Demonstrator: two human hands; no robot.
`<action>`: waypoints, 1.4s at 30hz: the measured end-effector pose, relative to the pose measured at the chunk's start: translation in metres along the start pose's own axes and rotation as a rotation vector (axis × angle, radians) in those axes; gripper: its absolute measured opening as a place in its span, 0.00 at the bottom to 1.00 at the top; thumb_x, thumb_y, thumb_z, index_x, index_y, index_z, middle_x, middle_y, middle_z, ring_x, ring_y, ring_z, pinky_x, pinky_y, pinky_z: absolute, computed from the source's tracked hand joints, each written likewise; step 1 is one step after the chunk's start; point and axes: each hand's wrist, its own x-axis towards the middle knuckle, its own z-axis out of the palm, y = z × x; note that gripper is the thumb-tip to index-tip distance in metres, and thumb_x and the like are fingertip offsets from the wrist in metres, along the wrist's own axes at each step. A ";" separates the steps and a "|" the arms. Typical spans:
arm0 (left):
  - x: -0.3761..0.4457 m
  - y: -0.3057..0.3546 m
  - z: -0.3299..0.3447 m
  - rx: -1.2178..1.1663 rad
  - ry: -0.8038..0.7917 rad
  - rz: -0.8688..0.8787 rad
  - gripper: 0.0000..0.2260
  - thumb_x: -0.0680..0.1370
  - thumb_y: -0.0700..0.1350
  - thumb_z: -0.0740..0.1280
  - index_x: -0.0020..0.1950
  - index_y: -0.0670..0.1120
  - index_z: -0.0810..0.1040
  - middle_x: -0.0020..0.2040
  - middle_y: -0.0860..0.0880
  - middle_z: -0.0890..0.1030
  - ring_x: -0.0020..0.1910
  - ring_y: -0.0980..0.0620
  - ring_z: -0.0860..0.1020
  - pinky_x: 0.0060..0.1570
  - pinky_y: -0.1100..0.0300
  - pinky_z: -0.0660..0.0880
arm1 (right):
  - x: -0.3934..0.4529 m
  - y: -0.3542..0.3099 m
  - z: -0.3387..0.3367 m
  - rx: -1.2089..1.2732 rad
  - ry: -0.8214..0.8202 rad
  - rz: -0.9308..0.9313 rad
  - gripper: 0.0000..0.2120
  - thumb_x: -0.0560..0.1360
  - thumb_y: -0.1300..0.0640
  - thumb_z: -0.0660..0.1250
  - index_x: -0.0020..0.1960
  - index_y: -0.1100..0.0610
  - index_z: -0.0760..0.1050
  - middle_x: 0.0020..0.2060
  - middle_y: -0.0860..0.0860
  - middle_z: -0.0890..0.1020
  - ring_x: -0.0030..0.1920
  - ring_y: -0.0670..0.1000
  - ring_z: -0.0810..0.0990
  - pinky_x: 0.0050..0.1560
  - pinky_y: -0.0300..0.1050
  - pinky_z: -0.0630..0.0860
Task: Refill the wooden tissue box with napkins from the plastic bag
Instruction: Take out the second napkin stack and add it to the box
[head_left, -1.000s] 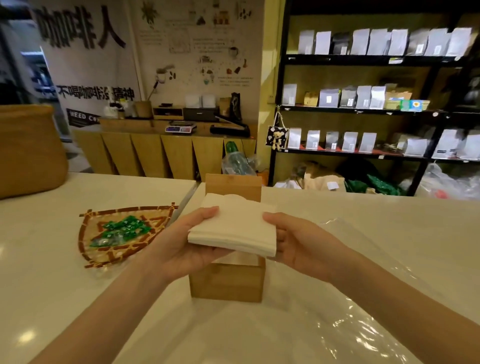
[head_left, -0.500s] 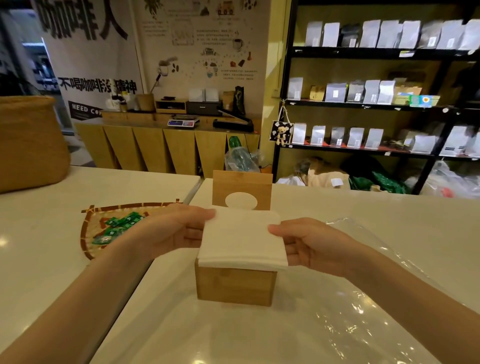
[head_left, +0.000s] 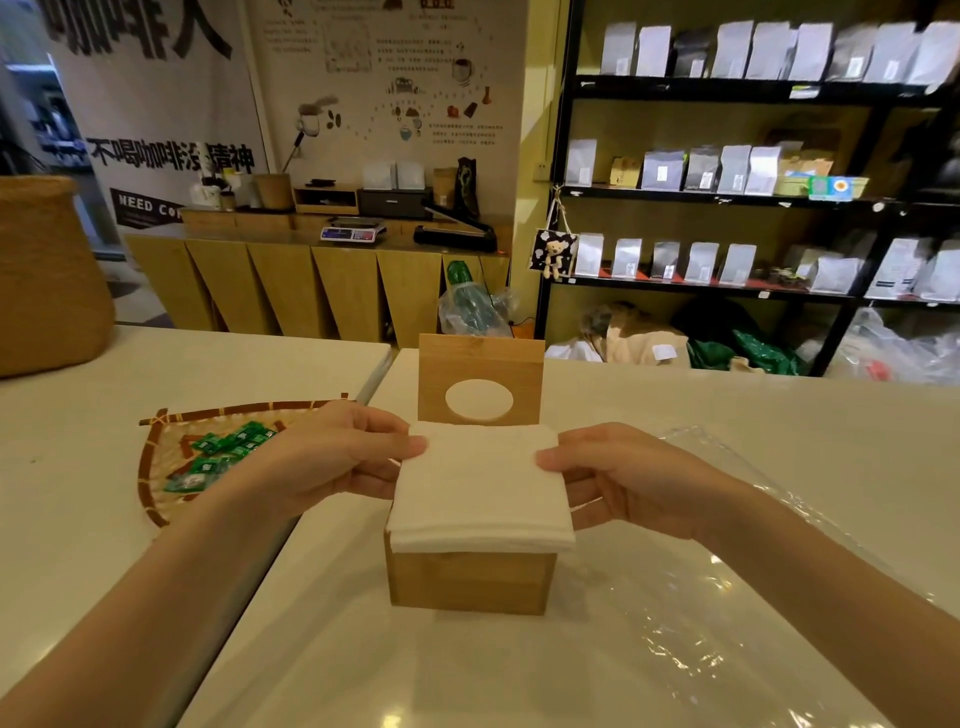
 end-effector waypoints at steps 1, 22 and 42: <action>0.001 0.000 0.001 0.036 0.025 -0.007 0.07 0.71 0.42 0.70 0.49 0.43 0.81 0.43 0.47 0.86 0.41 0.49 0.85 0.36 0.63 0.82 | 0.002 0.000 0.001 -0.056 0.031 -0.011 0.06 0.74 0.58 0.65 0.49 0.58 0.79 0.43 0.53 0.86 0.42 0.51 0.85 0.37 0.43 0.82; 0.021 -0.006 0.008 0.635 0.307 0.177 0.03 0.73 0.50 0.68 0.42 0.52 0.78 0.68 0.51 0.72 0.66 0.49 0.69 0.63 0.51 0.66 | 0.026 0.011 0.003 -0.695 0.491 -0.244 0.12 0.69 0.46 0.70 0.50 0.51 0.78 0.66 0.49 0.70 0.70 0.51 0.57 0.68 0.53 0.57; 0.014 -0.008 0.024 1.055 0.289 0.230 0.09 0.74 0.50 0.66 0.50 0.50 0.82 0.72 0.50 0.66 0.73 0.49 0.56 0.71 0.49 0.56 | 0.031 0.011 0.025 -1.196 0.599 -0.252 0.10 0.71 0.47 0.68 0.41 0.51 0.83 0.72 0.47 0.65 0.73 0.52 0.49 0.71 0.57 0.36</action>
